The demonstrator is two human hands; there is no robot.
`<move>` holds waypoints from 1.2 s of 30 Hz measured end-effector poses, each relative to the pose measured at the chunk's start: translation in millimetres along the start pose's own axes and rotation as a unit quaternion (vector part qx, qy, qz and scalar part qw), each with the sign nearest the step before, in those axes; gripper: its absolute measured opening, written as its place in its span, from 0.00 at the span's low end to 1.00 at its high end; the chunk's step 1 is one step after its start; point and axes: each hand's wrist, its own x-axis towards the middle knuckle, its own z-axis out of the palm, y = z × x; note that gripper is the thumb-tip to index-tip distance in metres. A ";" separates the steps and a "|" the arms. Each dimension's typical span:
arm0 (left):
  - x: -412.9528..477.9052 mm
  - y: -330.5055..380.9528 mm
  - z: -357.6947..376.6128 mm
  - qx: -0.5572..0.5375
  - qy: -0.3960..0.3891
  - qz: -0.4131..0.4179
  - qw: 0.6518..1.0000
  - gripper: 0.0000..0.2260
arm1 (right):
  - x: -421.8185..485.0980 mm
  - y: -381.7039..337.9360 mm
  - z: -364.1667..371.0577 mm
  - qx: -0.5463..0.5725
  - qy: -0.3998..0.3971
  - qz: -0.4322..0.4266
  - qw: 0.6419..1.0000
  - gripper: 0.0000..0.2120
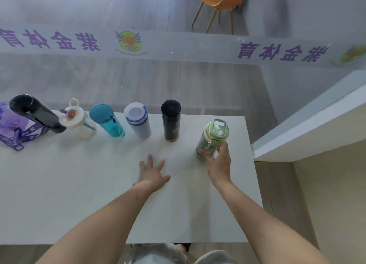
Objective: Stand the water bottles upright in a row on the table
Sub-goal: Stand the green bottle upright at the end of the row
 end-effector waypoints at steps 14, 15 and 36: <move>1.9 -2.8 4.4 0.009 -0.012 0.008 1.000 0.35 | 59.8 -16.6 26.1 -0.006 -0.028 -0.031 0.999 0.34; 1.7 -2.2 4.8 0.011 -0.010 0.008 1.000 0.34 | 61.1 -16.7 28.1 -0.009 -0.025 -0.033 0.999 0.34; -1.7 -3.1 1.7 0.011 -0.005 0.014 1.000 0.33 | 77.2 -18.1 19.7 -0.056 -0.089 -0.069 0.992 0.34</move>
